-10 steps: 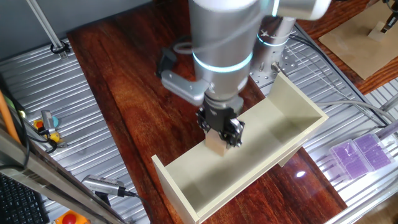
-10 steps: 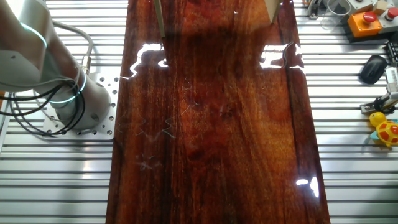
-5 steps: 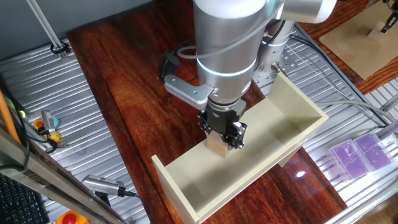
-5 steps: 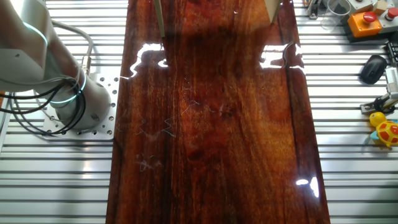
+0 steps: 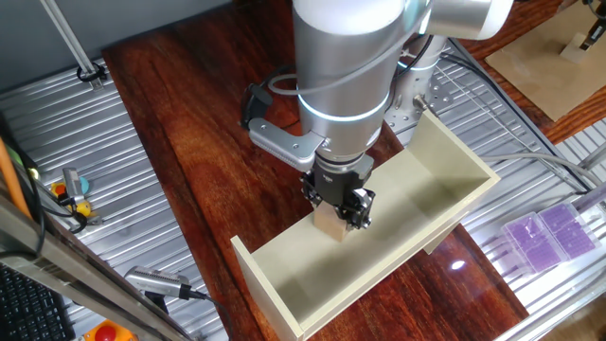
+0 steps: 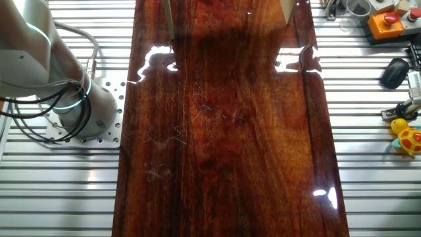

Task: Put the object on the shelf

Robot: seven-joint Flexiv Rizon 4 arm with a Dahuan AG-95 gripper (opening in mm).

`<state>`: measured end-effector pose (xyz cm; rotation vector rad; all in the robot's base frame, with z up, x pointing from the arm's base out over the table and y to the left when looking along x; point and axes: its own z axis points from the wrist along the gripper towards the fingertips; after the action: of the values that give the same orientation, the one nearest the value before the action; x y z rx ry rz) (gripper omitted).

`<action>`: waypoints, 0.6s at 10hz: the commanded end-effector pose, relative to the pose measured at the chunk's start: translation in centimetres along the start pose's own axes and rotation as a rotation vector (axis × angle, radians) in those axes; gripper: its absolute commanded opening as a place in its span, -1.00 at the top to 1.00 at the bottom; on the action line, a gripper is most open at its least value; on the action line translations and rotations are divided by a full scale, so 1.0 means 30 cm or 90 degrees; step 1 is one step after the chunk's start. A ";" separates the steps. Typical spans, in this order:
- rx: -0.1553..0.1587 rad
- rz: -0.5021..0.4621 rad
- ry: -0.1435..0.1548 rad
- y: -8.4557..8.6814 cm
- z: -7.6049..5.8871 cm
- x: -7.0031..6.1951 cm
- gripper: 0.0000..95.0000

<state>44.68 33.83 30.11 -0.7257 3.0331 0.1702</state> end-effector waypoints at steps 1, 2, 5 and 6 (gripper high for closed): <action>0.003 -0.003 0.000 -0.004 0.007 0.000 1.00; 0.007 -0.004 0.003 -0.005 0.010 0.000 1.00; 0.012 -0.015 0.006 -0.005 0.009 0.000 0.20; 0.012 -0.018 0.006 -0.005 0.009 0.000 0.20</action>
<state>44.86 33.80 29.85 -0.7701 3.0281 0.1374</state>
